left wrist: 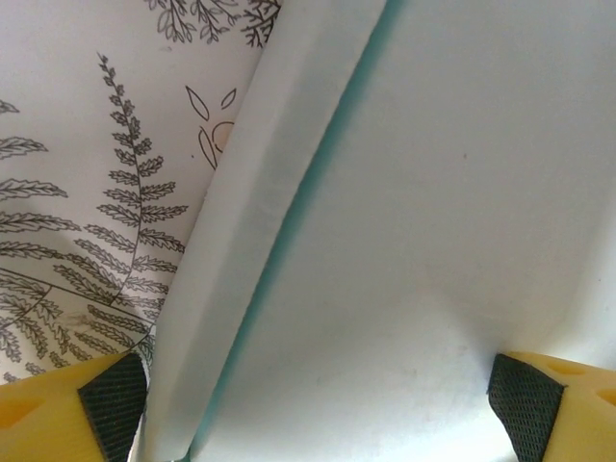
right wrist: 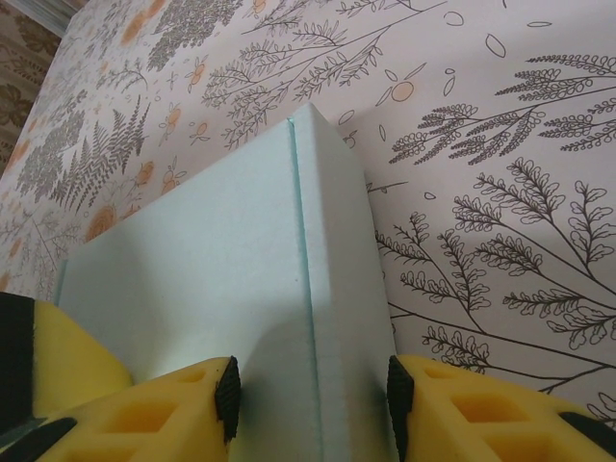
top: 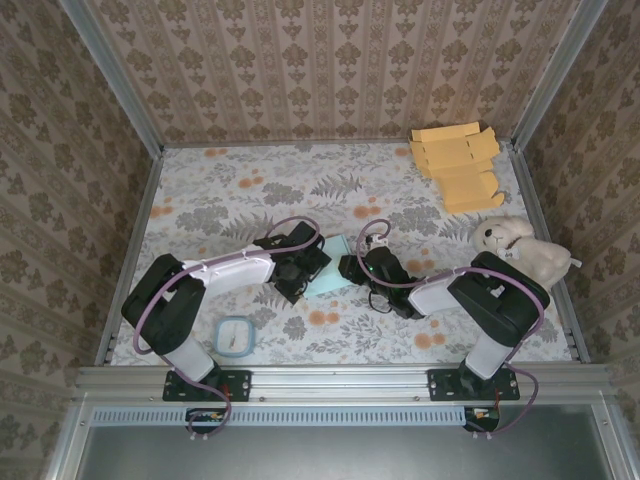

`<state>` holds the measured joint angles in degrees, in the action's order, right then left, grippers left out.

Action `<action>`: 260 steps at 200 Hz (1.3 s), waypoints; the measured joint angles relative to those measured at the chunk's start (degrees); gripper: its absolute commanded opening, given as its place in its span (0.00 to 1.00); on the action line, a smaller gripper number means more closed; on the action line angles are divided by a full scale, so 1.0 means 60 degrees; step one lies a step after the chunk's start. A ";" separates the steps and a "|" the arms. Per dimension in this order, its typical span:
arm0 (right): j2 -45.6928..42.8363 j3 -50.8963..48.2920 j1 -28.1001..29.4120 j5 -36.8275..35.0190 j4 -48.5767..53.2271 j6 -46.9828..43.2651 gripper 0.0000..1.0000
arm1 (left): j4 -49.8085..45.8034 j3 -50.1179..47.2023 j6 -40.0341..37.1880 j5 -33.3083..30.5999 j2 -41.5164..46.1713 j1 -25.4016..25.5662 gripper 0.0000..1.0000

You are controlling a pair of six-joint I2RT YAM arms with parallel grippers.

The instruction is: Fold the paper box

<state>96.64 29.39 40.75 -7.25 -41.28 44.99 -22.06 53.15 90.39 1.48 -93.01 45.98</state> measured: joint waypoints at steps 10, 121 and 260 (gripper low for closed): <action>-0.0076 0.0000 0.0004 -0.0018 0.0124 -0.0029 0.48 | 0.0080 -0.0036 0.0000 0.0033 0.0000 -0.0036 0.95; -0.1617 -0.0004 0.0025 -0.0087 0.2506 -0.1155 0.47 | 0.0583 -0.0262 -0.0087 0.0291 0.0018 -0.0317 0.95; -0.0984 -0.0168 0.0044 0.0743 0.2018 -0.1300 0.33 | 0.0725 -0.0379 -0.0098 0.0299 0.0069 -0.0353 0.94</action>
<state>90.74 28.38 41.01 -2.79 -29.17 37.19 -17.72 50.87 89.80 3.27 -92.60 43.86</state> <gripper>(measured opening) 0.345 0.944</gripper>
